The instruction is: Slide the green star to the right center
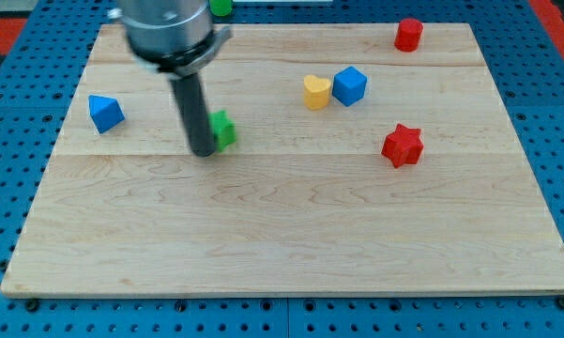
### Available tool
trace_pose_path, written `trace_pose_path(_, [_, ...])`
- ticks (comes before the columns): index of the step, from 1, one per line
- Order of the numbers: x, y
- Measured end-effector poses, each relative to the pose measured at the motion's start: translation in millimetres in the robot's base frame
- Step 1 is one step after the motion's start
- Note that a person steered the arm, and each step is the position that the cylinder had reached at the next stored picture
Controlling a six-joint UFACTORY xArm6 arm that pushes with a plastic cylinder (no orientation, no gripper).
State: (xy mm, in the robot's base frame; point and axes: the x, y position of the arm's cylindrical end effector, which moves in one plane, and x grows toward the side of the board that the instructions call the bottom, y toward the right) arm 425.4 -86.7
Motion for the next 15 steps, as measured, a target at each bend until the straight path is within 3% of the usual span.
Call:
trace_pose_path(2, [-27,-33])
trace_pose_path(3, [-28,12])
trace_pose_path(4, [-30,100])
trace_pose_path(5, [-29,63])
trace_pose_path(7, [-56,64])
trace_pose_path(9, [-56,166])
trace_pose_path(10, [-69,135])
trace_pose_path(11, [-87,143])
trace_pose_path(12, [-86,191])
trace_pose_path(14, [-42,270])
trace_pose_path(15, [-40,273])
